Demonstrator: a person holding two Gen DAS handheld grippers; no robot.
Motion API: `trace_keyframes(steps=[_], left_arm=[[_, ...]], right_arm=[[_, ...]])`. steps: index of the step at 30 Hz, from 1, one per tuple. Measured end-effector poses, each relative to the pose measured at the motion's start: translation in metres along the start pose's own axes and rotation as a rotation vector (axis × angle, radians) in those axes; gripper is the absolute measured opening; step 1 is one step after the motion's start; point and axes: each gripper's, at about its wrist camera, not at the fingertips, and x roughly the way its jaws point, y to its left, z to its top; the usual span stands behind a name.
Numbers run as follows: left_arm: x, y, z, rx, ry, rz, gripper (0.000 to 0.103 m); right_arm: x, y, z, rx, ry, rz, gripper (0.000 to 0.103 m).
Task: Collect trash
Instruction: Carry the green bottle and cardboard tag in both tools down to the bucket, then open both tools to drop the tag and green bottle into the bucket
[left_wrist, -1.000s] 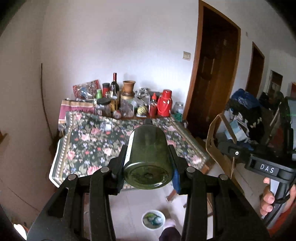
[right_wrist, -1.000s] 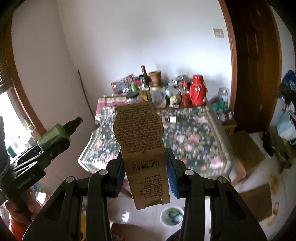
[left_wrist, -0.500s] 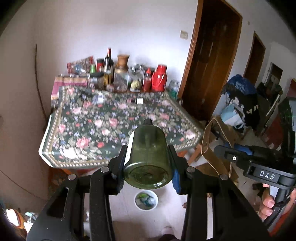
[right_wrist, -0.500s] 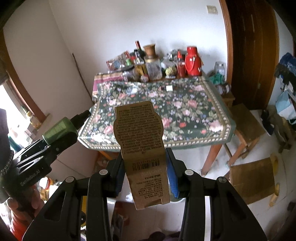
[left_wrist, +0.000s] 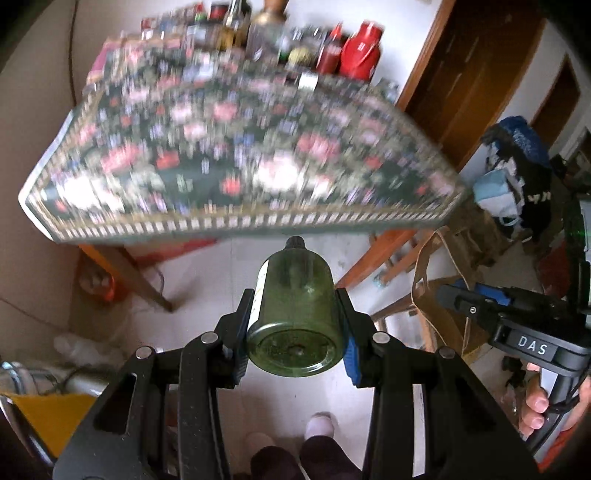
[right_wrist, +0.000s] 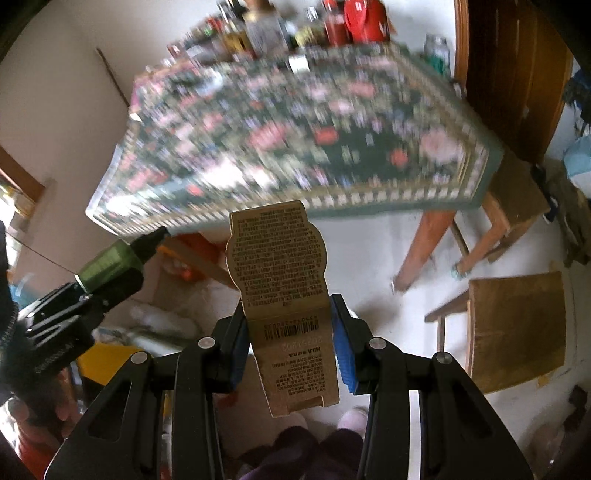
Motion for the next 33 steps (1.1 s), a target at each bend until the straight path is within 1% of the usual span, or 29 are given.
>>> trace_keyframes(steps=[3,6,12,16,19,21,23,24,25,27,33], left_arm=[[0.047,0.013,-0.019,-0.03,0.056,0.011,0.04],[0.084,0.023,-0.036,-0.044,0.091,0.022,0.04],[0.162,0.047,-0.081,-0.089,0.16,0.027,0.04],[0.209,0.06,-0.116,-0.11,0.206,0.035,0.04],[0.235,0.066,-0.132,-0.12,0.227,0.038,0.04],[0.254,0.07,-0.143,-0.134,0.247,0.027,0.04],[0.271,0.072,-0.151,-0.133,0.26,0.019,0.04],[0.278,0.071,-0.153,-0.13,0.267,0.017,0.04],[0.286,0.072,-0.155,-0.127,0.271,0.015,0.04],[0.299,0.071,-0.158,-0.124,0.282,0.004,0.04],[0.336,0.055,-0.155,-0.122,0.319,-0.043,0.041]], right_arm=[[0.042,-0.012,-0.008,0.003,0.051,-0.001,0.037],[0.081,-0.021,-0.022,-0.003,0.092,-0.004,0.037],[0.163,-0.036,-0.052,-0.016,0.167,-0.014,0.037],[0.209,-0.046,-0.067,-0.013,0.205,0.02,0.038],[0.241,-0.05,-0.072,-0.013,0.209,0.057,0.038],[0.263,-0.051,-0.075,-0.026,0.23,0.086,0.038],[0.279,-0.051,-0.078,-0.035,0.253,0.094,0.045],[0.287,-0.053,-0.08,-0.032,0.264,0.082,0.054],[0.291,-0.053,-0.08,-0.027,0.265,0.07,0.057],[0.295,-0.061,-0.084,-0.011,0.248,0.056,0.057],[0.297,-0.083,-0.09,0.024,0.248,-0.003,0.058]])
